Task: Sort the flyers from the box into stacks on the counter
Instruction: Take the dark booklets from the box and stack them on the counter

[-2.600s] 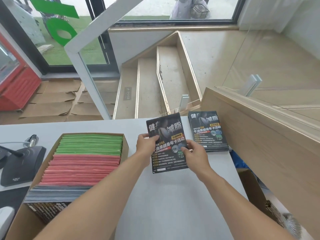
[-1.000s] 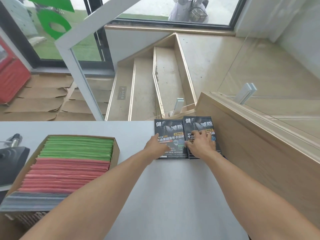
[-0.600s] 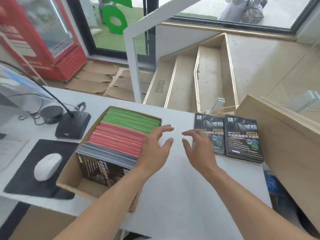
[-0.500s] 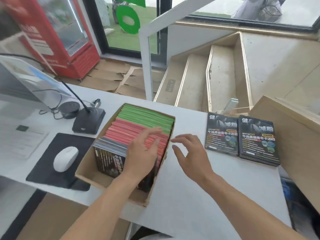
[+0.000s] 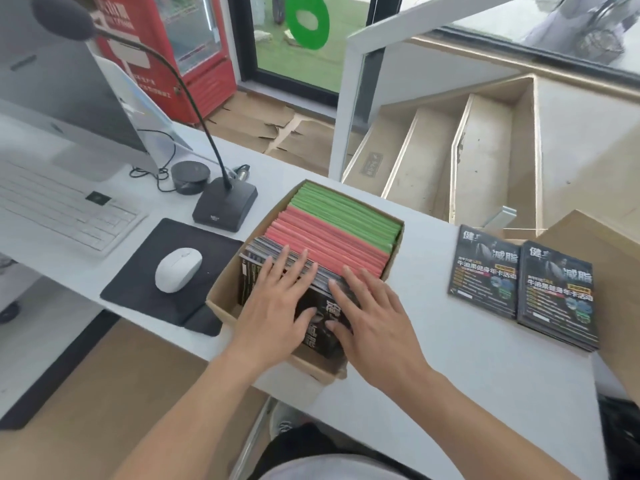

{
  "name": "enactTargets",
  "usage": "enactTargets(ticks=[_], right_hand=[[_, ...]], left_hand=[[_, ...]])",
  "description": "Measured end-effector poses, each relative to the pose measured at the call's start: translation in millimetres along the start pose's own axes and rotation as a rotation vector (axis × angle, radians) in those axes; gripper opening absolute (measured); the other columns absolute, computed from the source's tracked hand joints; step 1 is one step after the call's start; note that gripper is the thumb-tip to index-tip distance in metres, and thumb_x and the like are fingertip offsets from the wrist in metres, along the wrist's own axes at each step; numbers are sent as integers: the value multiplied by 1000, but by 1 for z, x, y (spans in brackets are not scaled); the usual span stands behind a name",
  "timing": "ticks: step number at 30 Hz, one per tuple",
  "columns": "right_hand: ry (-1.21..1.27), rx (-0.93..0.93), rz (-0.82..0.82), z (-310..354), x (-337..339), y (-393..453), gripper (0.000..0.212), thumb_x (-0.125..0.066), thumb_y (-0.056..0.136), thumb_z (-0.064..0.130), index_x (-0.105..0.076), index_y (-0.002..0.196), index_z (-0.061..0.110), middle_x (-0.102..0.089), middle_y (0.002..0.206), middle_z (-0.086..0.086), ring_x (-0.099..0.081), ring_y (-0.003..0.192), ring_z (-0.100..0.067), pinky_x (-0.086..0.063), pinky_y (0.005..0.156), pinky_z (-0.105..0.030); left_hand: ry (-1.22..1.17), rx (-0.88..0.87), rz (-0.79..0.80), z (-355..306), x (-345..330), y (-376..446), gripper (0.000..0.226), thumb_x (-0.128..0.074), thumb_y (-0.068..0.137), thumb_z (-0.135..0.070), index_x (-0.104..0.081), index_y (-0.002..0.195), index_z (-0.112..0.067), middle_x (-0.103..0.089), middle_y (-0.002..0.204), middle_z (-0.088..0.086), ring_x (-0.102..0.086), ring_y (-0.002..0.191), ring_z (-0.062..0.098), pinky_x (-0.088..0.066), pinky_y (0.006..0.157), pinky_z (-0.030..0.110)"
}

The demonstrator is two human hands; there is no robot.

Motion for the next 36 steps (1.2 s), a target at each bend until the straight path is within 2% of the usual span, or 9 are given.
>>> enactTargets(ticks=[5, 8, 10, 15, 19, 22, 25, 31, 36], right_hand=[[-62, 28, -27, 8, 0, -9, 62, -36, 104, 55, -34, 157, 22, -13, 169, -4, -6, 156, -30, -13, 124, -47], [-72, 33, -21, 14, 0, -12, 63, -37, 104, 54, -35, 157, 20, -10, 169, -5, -3, 156, -31, -13, 125, -49], [-68, 31, -34, 17, 2, -13, 59, -40, 104, 51, -38, 155, 20, -14, 168, -6, -4, 156, -32, -14, 125, -49], [28, 19, -123, 24, 3, -14, 34, -70, 92, 27, -68, 126, 26, -53, 148, -4, -33, 147, -30, -24, 121, -44], [30, 4, -135, 28, 1, -14, 20, -72, 89, 28, -75, 109, 28, -56, 145, -2, -33, 147, -28, -18, 120, -40], [88, 56, -217, 27, 7, -13, 16, -69, 93, 29, -78, 106, 27, -63, 138, 3, -37, 146, -24, -22, 124, -41], [105, 106, -277, 26, 11, -12, 18, -71, 92, 27, -78, 108, 25, -66, 133, 4, -40, 145, -24, -21, 125, -41], [184, 86, -258, 28, 6, -18, 32, -76, 87, 18, -70, 118, 24, -74, 115, 7, -53, 131, -18, -26, 119, -31], [175, 112, -255, 28, -1, -22, 47, -72, 90, 15, -62, 135, 21, -73, 121, 6, -58, 128, -18, -29, 121, -33]], left_hand=[[90, -27, 66, 3, 1, -9, 86, -48, 101, -50, 7, 161, -23, 18, 168, -6, 29, 151, 13, 6, 127, 43], [66, -54, 54, 5, 2, -15, 91, -53, 100, -48, 10, 161, -26, 18, 168, -7, 26, 152, 12, 4, 128, 44], [32, -61, 33, 6, 2, -19, 88, -57, 98, -45, 2, 162, -27, 11, 169, -6, 21, 154, 12, 0, 128, 45], [-57, -39, -42, 7, 6, -28, 71, -64, 97, -30, -30, 158, -25, -15, 168, -7, 3, 157, 10, -9, 128, 46], [-135, -4, -121, 10, 9, -38, 55, -69, 93, -19, -53, 146, -21, -39, 160, -6, -16, 155, 10, -15, 127, 46], [-81, 19, -163, 13, 14, -40, 42, -77, 86, -19, -64, 126, -21, -62, 136, -6, -40, 144, 15, -23, 125, 47], [-30, 27, -165, 15, 19, -38, 39, -79, 84, -24, -65, 120, -23, -66, 122, -7, -52, 129, 14, -28, 123, 44], [3, -46, -77, 10, 17, -24, 66, -75, 87, -27, -47, 147, -26, -37, 158, -4, -28, 150, 18, -20, 126, 44], [3, -92, -28, 12, 13, -18, 68, -71, 91, -29, -42, 153, -28, -31, 164, -6, -13, 156, 13, -14, 127, 45]])
Point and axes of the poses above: each hand's wrist, its own y-axis towards the middle knuckle, its own x-axis out of the back of the hand, z = x × y, the point moved 3 cm from there along y, towards the middle knuckle
